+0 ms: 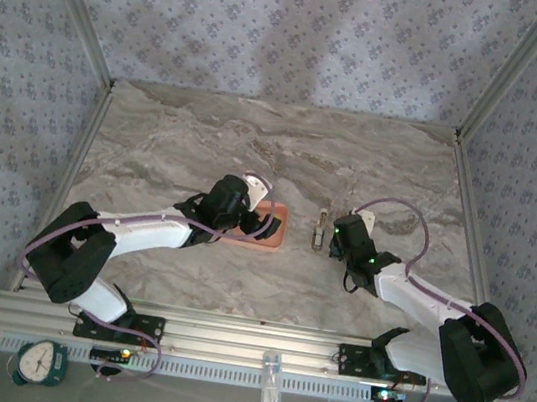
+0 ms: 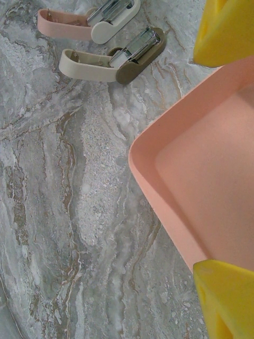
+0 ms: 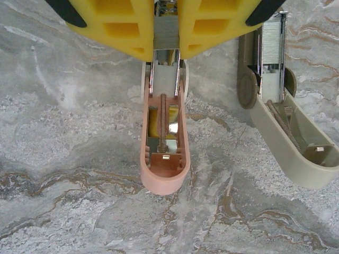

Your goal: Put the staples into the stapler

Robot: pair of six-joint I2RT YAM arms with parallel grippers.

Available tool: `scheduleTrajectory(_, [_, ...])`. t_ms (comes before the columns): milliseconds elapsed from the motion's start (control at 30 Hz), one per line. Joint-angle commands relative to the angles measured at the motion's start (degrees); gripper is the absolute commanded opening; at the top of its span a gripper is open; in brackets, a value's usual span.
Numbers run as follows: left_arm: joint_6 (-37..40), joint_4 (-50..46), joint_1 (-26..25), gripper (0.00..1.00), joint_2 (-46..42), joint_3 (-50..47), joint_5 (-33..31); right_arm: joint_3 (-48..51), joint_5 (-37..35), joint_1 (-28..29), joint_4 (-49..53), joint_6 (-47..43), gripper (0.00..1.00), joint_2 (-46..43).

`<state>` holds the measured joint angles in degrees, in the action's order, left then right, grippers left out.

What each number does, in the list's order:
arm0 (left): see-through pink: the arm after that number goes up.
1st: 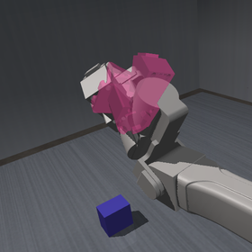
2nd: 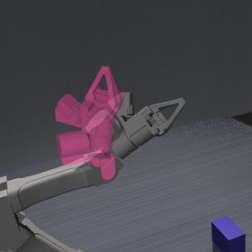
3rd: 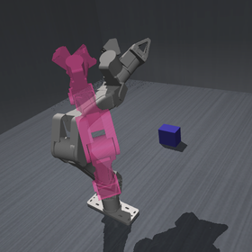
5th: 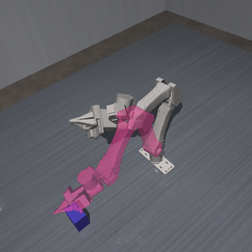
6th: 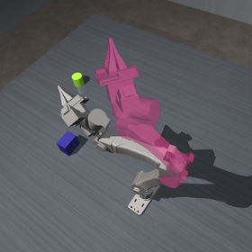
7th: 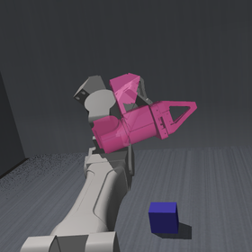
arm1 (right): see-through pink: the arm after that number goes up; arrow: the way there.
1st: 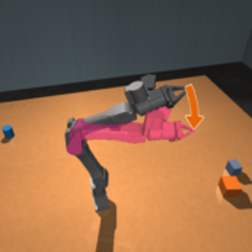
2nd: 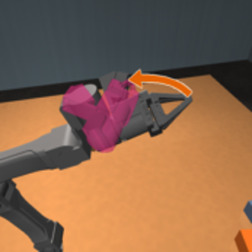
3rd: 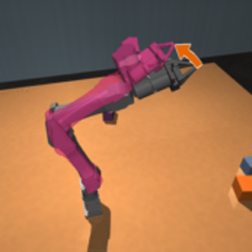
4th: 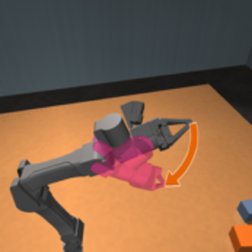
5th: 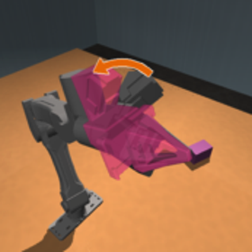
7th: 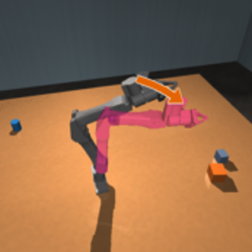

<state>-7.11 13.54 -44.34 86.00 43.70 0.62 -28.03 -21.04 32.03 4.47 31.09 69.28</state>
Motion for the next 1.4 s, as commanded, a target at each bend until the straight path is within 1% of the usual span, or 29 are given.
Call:
scheduleTrajectory(0, [0.58, 0.12, 0.22, 0.94, 0.02, 1.2, 0.55, 0.65, 0.36, 0.39, -0.07, 0.63, 0.16, 0.75])
scheduleTrajectory(800, [1.27, -0.22, 0.22, 0.94, 0.19, 1.84, 0.49, 0.74, 0.73, 0.7, -0.44, 1.16, 0.16, 3.67])
scheduleTrajectory(1367, [1.66, -0.62, 0.23, 0.94, -0.08, 1.47, 0.14, 0.57, -0.15, 1.69, 2.34, 0.99, 0.15, 2.9])
